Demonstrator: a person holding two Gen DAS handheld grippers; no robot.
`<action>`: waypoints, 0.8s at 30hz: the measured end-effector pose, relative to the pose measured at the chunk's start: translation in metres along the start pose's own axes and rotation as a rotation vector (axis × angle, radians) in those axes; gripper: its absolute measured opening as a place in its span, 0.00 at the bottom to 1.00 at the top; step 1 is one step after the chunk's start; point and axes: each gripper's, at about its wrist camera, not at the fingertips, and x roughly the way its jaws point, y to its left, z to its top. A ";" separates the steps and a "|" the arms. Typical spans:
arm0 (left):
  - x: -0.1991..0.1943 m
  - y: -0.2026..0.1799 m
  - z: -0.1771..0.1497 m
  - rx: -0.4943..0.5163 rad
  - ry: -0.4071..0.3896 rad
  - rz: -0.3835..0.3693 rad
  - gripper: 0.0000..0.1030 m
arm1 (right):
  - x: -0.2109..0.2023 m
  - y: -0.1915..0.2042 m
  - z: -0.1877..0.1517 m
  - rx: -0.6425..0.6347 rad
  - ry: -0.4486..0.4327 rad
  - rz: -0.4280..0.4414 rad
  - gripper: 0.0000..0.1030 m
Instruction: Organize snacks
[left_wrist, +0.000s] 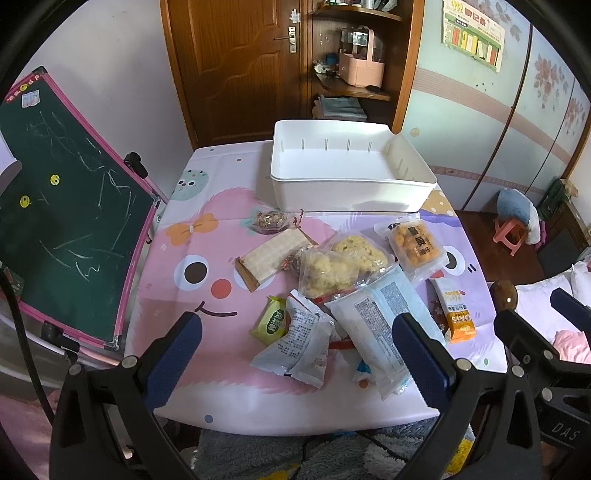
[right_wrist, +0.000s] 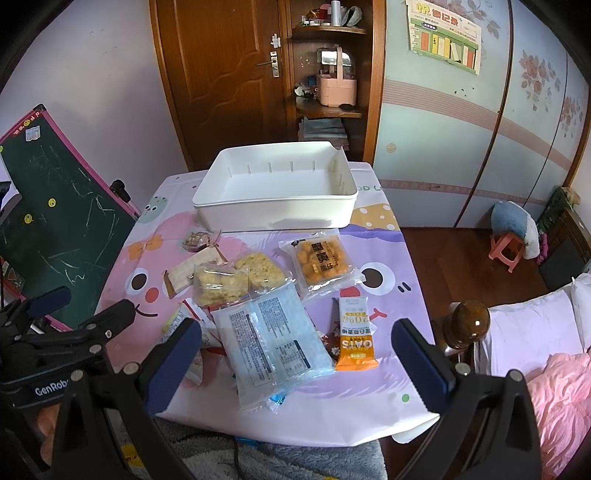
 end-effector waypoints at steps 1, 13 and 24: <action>0.000 0.000 0.000 0.000 0.000 -0.002 1.00 | 0.000 0.000 0.000 0.000 0.000 0.001 1.00; 0.000 0.000 -0.001 0.000 0.001 0.000 1.00 | 0.001 0.001 0.000 -0.002 0.000 -0.001 1.00; 0.000 0.000 -0.001 0.000 0.003 0.001 1.00 | 0.004 0.004 -0.005 -0.003 0.009 0.001 1.00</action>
